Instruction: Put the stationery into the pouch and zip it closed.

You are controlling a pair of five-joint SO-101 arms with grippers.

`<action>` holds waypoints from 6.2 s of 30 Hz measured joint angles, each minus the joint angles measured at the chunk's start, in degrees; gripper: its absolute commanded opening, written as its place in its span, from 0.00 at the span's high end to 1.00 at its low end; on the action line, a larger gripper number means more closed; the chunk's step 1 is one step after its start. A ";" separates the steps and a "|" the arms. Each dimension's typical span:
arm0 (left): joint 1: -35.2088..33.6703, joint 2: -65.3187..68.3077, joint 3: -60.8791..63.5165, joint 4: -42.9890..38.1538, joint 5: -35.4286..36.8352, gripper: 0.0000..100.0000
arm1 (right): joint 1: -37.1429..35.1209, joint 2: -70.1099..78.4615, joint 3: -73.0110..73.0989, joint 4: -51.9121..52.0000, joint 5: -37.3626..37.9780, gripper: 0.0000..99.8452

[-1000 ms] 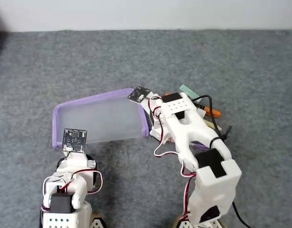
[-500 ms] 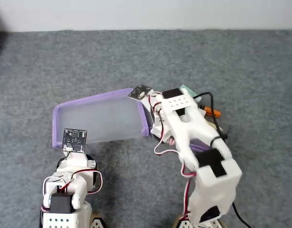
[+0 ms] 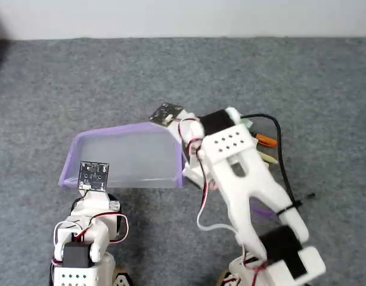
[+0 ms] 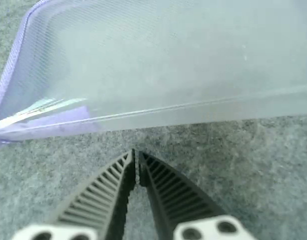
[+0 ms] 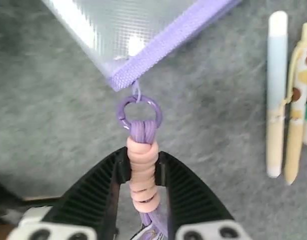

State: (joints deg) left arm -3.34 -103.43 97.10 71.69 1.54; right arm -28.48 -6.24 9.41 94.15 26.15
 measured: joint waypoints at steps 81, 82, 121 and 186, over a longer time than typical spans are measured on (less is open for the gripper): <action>-10.20 0.00 -22.24 3.69 0.79 0.70 | -21.63 2.90 -8.26 -29.45 -17.76 0.99; -9.58 0.00 -22.24 3.69 0.79 0.70 | -21.63 2.90 -8.26 -29.45 -17.76 0.99; -10.29 0.00 -11.69 -8.09 3.43 0.75 | -25.23 -1.85 -8.26 -22.07 -17.76 0.99; -1.05 0.00 -12.04 -8.70 5.63 0.80 | -7.12 -26.64 8.26 -17.85 -6.15 0.99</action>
State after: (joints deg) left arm -4.40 -103.43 85.05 62.99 7.16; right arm -35.60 -32.88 17.67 76.31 20.00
